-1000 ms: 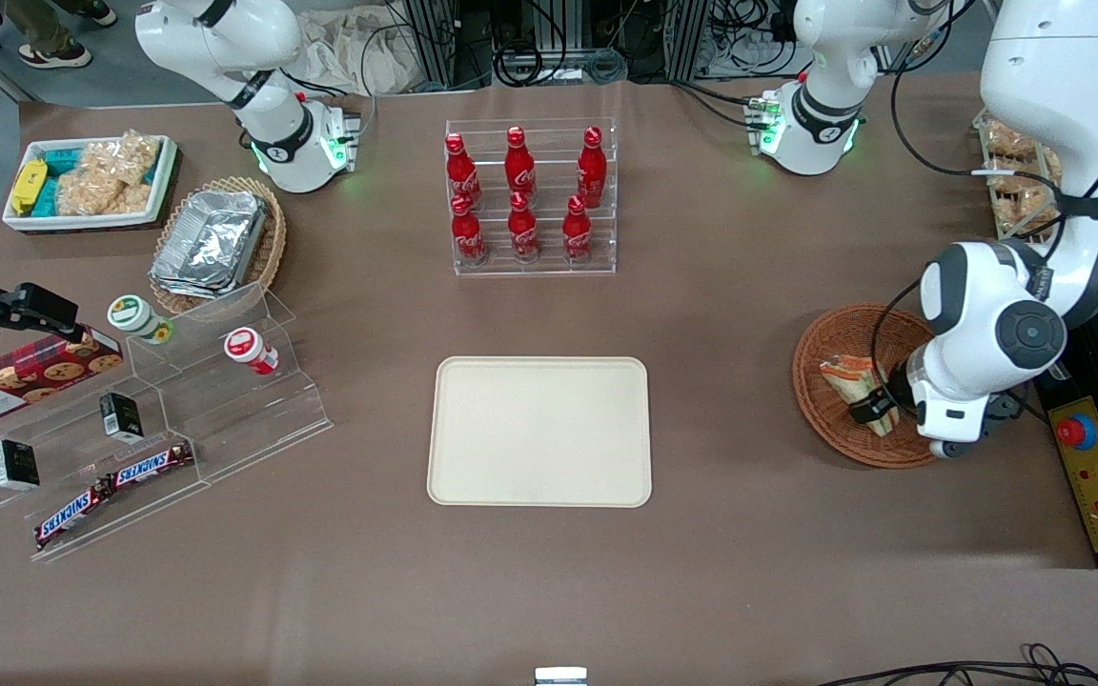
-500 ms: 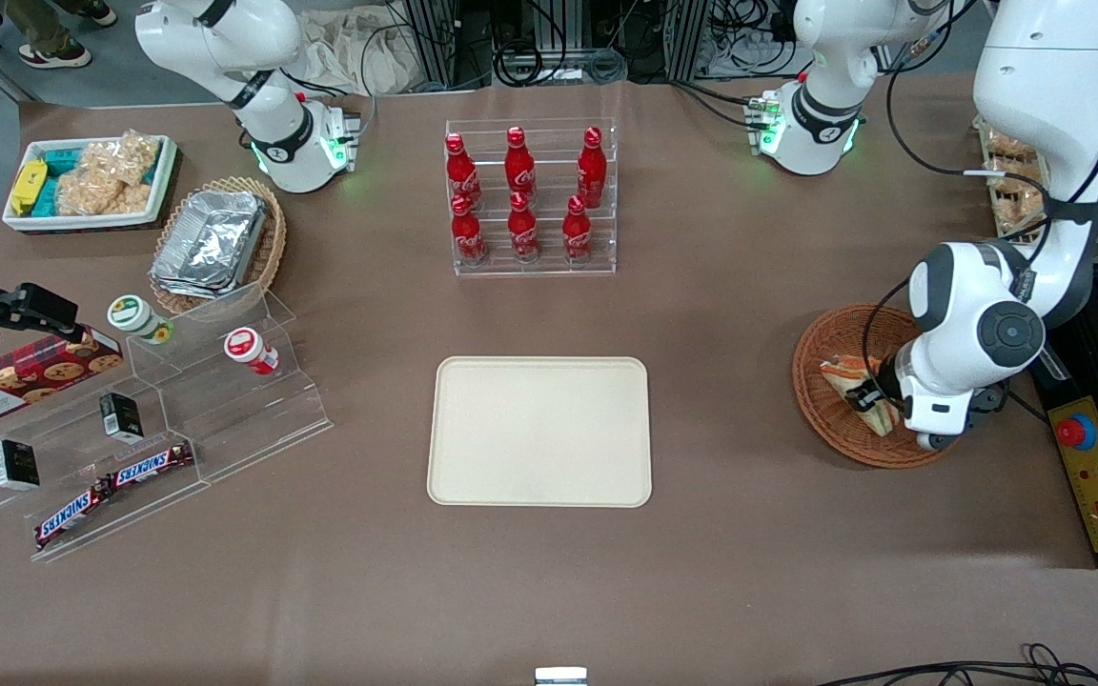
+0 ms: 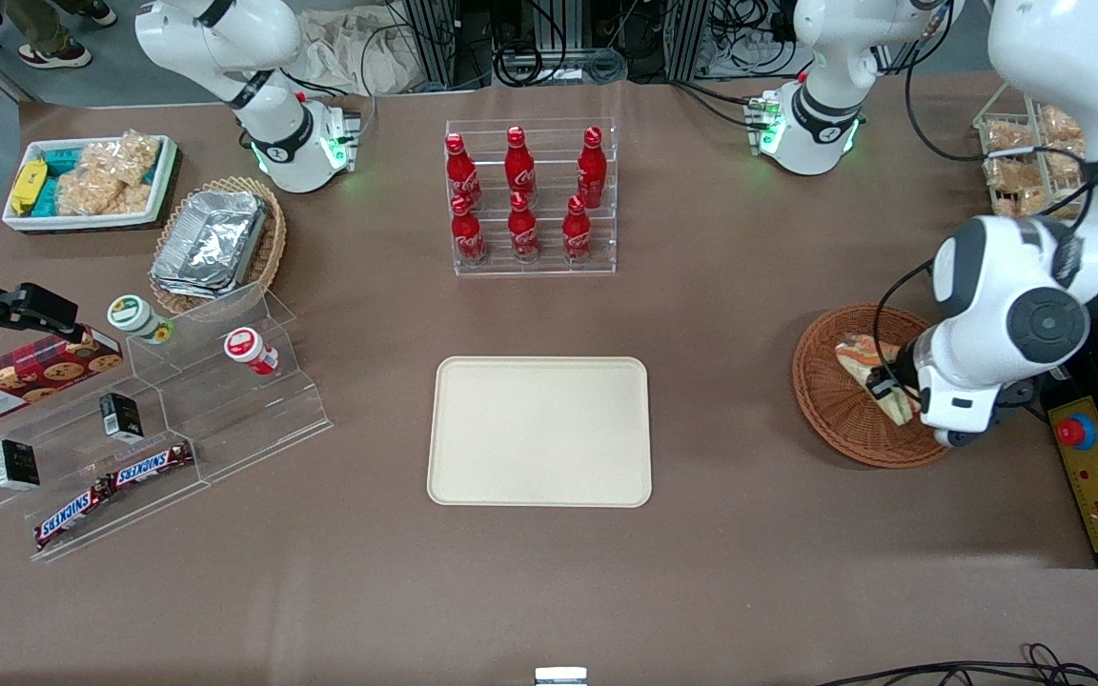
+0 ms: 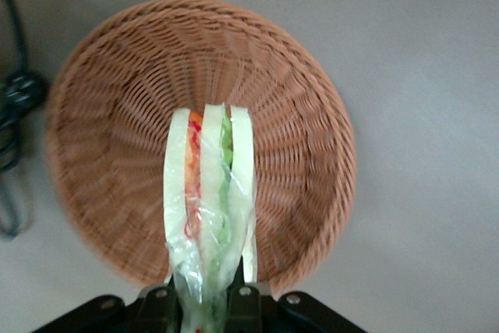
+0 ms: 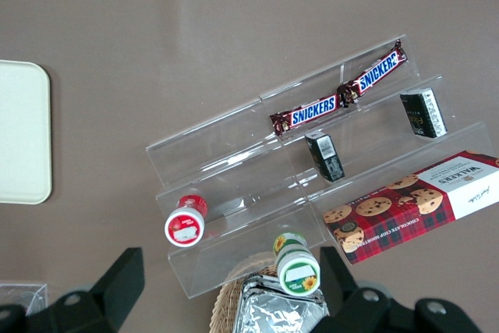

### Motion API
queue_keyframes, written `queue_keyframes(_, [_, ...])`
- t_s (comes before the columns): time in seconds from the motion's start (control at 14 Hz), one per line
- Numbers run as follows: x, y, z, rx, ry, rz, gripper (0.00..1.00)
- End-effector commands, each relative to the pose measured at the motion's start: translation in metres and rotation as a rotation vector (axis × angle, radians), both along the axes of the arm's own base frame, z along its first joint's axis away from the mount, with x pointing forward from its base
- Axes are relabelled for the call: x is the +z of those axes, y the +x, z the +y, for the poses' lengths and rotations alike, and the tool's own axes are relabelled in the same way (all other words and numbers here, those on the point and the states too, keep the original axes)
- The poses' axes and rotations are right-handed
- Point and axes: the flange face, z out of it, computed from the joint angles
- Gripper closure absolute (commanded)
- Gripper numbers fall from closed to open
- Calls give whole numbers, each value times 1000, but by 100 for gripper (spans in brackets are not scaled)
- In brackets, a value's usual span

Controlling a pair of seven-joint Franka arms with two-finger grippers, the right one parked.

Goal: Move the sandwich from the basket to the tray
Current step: 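Carry the sandwich with the left gripper over to the cream tray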

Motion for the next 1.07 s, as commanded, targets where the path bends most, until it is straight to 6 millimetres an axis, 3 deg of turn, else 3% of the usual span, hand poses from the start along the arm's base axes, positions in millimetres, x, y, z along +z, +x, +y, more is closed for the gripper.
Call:
queue_keyframes(0.0, [80, 13, -26, -54, -9, 37, 100])
queue_keyframes(0.14, [113, 15, -52, -111, -43, 19, 100])
queue_keyframes(0.36, [100, 3, -134, -274, -108, 25, 100])
queue_keyframes(0.64, [52, -3, -258, -523, -174, -101, 100])
queue_keyframes(0.86, [3, -6, -314, -620, -194, -161, 100])
queue_keyframes(1.0, [-30, -6, -334, -664, -202, -189, 100])
